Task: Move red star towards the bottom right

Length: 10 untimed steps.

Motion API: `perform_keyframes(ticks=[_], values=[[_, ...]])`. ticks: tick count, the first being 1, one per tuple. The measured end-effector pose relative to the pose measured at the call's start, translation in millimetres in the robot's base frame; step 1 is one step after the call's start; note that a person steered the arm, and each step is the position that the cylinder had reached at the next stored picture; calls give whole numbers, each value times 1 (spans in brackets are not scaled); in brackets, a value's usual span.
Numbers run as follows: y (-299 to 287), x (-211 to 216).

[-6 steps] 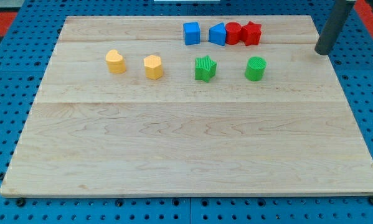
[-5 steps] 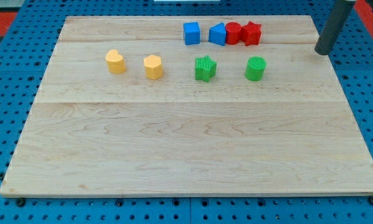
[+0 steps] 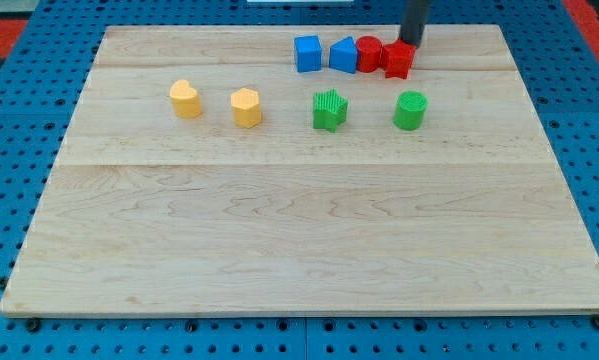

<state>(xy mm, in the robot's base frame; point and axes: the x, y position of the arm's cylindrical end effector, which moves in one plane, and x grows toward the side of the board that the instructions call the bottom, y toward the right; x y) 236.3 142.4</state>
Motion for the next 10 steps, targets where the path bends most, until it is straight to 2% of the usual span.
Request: perform_keyframes(ticks=[1,3,4,6,7,8,9,10], values=[[-11,39],[-27,36],[-54,99],[-61,218],[-86,217],[-117,233],[-68,260],[-32,258]])
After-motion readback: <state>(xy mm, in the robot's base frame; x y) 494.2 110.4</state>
